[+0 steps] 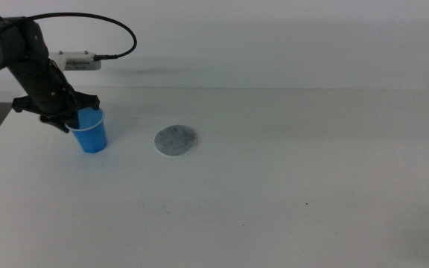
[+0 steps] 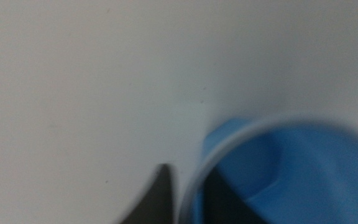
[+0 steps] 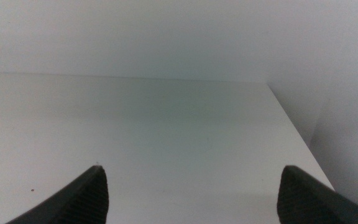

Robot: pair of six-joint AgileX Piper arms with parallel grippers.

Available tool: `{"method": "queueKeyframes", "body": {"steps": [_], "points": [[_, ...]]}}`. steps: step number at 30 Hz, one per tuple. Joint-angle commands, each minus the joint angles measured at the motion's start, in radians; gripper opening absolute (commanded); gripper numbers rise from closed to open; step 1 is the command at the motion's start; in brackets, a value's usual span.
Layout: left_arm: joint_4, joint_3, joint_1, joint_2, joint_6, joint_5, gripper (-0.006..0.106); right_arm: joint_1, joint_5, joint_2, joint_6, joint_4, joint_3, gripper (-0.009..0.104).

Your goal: Place an empty cup on a cup mat.

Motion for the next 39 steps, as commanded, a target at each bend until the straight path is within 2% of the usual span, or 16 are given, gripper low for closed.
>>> {"method": "queueKeyframes", "body": {"steps": [1,5,10,15,18,32,36,39], "points": [[-0.028,-0.008,0.001,-0.032,0.004,-0.016,-0.002,0.002,-0.007,-0.005,-0.004,-0.007,0.003,0.093],[-0.03,-0.008,-0.038,-0.088,-0.02,-0.021,-0.002,0.002,-0.007,-0.005,-0.004,-0.007,0.003,0.093],[-0.023,-0.008,-0.163,-0.126,-0.089,-0.038,-0.002,0.002,-0.007,-0.005,-0.004,-0.007,0.003,0.093],[-0.059,-0.008,-0.282,-0.107,-0.115,-0.081,-0.002,0.002,-0.007,-0.005,-0.004,-0.007,0.003,0.093],[-0.034,-0.008,-0.346,-0.075,-0.177,-0.134,-0.002,0.002,-0.007,-0.005,-0.004,-0.007,0.003,0.093],[0.008,-0.008,-0.356,-0.01,-0.21,-0.15,-0.001,0.002,-0.007,-0.005,-0.004,-0.007,0.003,0.093],[0.008,-0.008,-0.351,-0.008,-0.207,-0.154,0.007,0.002,-0.007,-0.005,-0.004,-0.007,0.003,0.093],[0.008,-0.008,-0.347,-0.008,-0.193,-0.152,0.025,0.002,-0.007,-0.005,-0.004,-0.007,0.003,0.093]]}}
